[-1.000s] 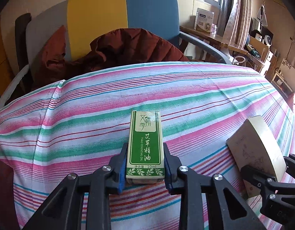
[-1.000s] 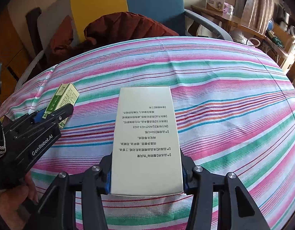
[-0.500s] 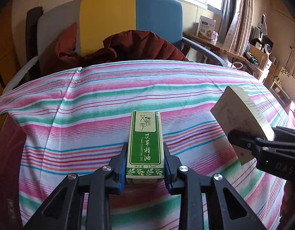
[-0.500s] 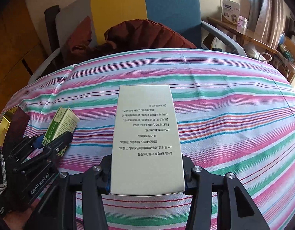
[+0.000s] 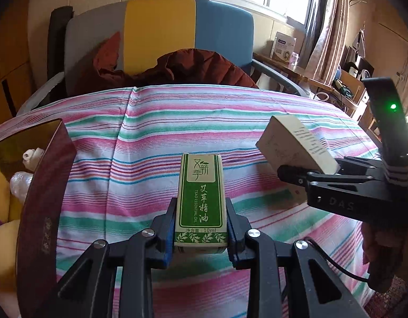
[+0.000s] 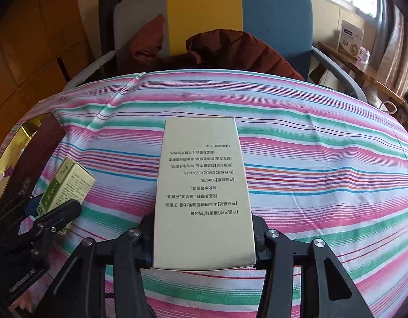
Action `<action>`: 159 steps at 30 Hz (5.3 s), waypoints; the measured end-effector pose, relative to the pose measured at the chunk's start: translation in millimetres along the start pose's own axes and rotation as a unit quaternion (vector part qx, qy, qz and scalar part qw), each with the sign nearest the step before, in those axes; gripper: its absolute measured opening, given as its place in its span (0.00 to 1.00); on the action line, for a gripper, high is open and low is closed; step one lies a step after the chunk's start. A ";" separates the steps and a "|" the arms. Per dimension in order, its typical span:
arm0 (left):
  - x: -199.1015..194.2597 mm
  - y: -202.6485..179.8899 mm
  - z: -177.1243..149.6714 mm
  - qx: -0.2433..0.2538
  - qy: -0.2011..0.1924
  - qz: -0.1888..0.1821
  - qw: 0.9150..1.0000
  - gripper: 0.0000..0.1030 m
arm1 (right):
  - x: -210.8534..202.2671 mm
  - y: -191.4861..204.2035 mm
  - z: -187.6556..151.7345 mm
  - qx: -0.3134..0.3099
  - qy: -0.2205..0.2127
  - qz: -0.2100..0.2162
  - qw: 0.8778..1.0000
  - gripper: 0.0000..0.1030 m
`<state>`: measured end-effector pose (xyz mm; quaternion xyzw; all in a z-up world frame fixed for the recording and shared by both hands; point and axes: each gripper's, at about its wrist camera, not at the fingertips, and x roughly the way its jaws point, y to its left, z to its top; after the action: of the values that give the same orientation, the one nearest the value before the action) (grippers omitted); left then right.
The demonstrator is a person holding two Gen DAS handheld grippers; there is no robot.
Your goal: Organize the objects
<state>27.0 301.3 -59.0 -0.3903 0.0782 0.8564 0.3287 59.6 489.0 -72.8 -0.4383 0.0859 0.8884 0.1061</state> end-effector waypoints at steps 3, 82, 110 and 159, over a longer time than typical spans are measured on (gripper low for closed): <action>-19.8 6.7 -2.6 -0.001 -0.012 -0.007 1.000 0.29 | 0.0 9.3 -3.6 -0.015 -0.001 0.005 1.000 0.49; -161.7 295.8 -86.9 -0.311 -0.085 0.100 0.941 0.52 | 49.5 425.8 108.1 -0.461 -0.014 0.123 0.879 0.49; -155.6 267.6 -78.9 -0.276 -0.066 0.102 0.954 0.52 | 67.7 402.5 116.0 -0.381 -0.034 -0.001 0.924 0.84; -209.4 214.3 -58.9 -0.193 -0.071 0.265 0.942 0.52 | -91.6 326.4 25.3 -0.097 -0.039 -0.019 0.994 1.00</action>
<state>29.9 7.8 25.2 -0.3494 -0.0120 0.9368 0.0127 8.6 170.6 34.8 -0.4135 -0.0134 0.9066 0.0830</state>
